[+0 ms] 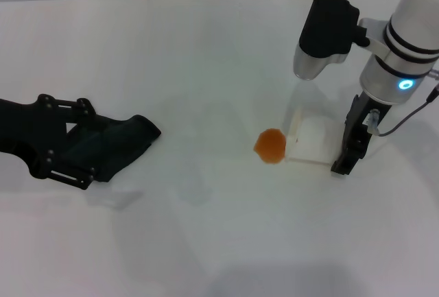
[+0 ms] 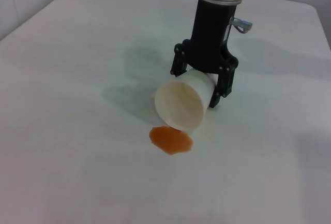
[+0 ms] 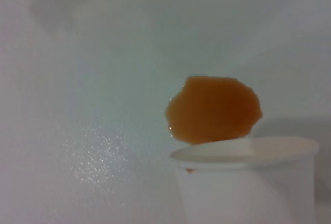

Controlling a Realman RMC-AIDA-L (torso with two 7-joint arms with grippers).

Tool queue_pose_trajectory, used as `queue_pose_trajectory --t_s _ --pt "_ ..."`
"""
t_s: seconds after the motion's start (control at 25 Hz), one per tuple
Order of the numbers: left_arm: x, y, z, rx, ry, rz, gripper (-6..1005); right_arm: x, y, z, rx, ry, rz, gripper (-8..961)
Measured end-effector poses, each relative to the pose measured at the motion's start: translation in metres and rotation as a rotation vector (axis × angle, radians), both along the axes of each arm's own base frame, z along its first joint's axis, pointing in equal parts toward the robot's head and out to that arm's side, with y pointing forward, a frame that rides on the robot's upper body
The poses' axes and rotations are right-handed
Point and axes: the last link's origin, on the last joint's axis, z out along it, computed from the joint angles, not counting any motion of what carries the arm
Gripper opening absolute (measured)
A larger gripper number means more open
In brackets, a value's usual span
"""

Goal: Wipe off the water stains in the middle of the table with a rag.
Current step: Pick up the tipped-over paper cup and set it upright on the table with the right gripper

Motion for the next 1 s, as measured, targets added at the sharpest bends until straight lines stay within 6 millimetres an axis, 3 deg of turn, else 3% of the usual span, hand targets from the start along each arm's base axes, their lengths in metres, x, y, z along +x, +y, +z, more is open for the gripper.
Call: queue_pose_trajectory --t_s 0.16,0.44,0.6,0.8,1.0 --pt "0.0 0.0 0.0 0.001 0.0 0.001 892 0.0 -0.001 0.002 0.008 0.023 0.006 708" --pt "-0.002 0.0 0.001 0.005 0.0 0.005 892 0.008 -0.007 0.028 0.081 0.155 0.011 718" --pt "-0.001 0.001 0.003 0.01 0.002 0.004 892 0.021 -0.016 0.047 0.125 0.342 0.013 723" --pt "0.0 0.002 0.005 0.014 0.003 0.002 892 0.054 -0.032 0.065 0.215 0.632 0.039 730" --pt "0.002 0.004 0.005 0.015 0.002 -0.004 892 0.085 -0.051 0.057 0.29 0.829 0.111 737"
